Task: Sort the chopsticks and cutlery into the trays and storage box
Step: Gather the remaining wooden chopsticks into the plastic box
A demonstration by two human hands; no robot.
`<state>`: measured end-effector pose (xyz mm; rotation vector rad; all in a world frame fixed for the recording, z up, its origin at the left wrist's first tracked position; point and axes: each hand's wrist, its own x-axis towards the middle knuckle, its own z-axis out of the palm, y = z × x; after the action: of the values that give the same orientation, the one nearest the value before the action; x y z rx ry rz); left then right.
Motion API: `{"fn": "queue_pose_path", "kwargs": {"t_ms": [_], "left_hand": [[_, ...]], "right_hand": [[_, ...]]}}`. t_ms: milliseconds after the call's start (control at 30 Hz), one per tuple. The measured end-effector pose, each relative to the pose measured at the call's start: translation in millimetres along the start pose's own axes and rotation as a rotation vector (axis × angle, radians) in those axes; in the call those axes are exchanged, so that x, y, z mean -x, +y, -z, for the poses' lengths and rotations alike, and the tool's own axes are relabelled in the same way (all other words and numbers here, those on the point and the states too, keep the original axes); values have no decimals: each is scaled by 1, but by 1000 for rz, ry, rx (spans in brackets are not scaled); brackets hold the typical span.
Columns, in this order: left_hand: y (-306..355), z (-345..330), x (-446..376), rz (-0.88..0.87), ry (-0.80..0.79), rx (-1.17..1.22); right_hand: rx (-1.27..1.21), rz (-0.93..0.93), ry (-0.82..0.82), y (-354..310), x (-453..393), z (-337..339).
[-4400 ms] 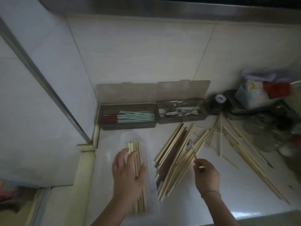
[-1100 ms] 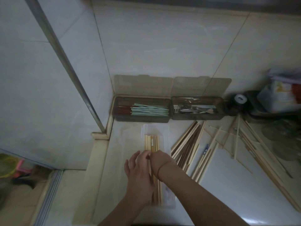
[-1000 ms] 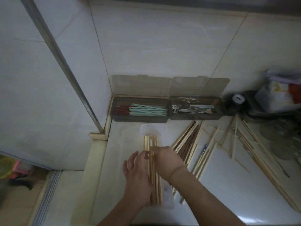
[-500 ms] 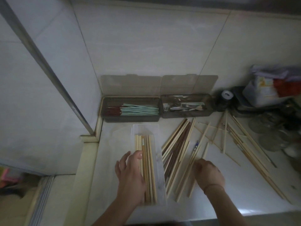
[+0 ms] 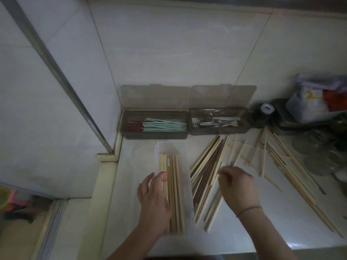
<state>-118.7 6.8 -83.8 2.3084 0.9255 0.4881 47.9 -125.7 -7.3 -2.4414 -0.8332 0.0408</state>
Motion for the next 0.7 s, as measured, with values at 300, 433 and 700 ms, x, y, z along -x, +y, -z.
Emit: {"fn": "queue_pose_path", "kwargs": {"t_ms": [300, 433, 700], "left_hand": [[1, 4, -1, -8, 47, 67], [-3, 3, -2, 15, 26, 80], [-5, 18, 5, -58, -225, -124]], "right_hand": [[431, 446, -281, -50, 1, -69], [709, 474, -428, -55, 7, -73], [710, 535, -643, -55, 5, -69]]}}
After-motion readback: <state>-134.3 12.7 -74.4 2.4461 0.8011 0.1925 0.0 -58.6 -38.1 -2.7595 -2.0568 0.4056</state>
